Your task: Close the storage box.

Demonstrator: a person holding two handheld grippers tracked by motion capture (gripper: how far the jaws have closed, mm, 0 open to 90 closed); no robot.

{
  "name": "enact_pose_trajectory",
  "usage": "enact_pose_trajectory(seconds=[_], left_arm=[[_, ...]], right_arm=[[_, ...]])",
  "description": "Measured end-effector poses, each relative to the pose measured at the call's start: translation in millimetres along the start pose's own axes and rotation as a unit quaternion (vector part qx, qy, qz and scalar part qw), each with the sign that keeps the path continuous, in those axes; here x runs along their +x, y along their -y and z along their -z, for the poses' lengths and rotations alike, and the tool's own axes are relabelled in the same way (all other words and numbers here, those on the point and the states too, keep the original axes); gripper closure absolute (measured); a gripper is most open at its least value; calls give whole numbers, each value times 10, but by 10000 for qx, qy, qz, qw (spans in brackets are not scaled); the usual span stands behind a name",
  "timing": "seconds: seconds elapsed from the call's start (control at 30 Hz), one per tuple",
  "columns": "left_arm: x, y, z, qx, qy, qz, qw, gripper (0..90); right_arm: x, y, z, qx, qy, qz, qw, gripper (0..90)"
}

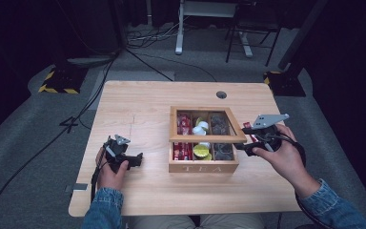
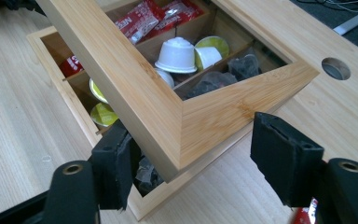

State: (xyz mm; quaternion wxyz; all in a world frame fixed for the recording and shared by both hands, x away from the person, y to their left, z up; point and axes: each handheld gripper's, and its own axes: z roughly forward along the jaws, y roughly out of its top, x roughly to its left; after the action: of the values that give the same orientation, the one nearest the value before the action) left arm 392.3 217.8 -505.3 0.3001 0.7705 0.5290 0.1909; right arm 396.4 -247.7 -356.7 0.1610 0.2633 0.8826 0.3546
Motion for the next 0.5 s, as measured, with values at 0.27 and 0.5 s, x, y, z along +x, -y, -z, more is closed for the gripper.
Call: enact_pose_trajectory(seconds=[0.27, 0.5], left_arm=[[0, 0, 0, 1, 0, -2, 10000, 1], [0, 1, -1, -7, 2, 1, 10000, 1]], right_arm=[[49, 111, -71, 33, 2, 18, 10000, 309], [97, 187, -124, 90, 60, 75, 9999, 303]])
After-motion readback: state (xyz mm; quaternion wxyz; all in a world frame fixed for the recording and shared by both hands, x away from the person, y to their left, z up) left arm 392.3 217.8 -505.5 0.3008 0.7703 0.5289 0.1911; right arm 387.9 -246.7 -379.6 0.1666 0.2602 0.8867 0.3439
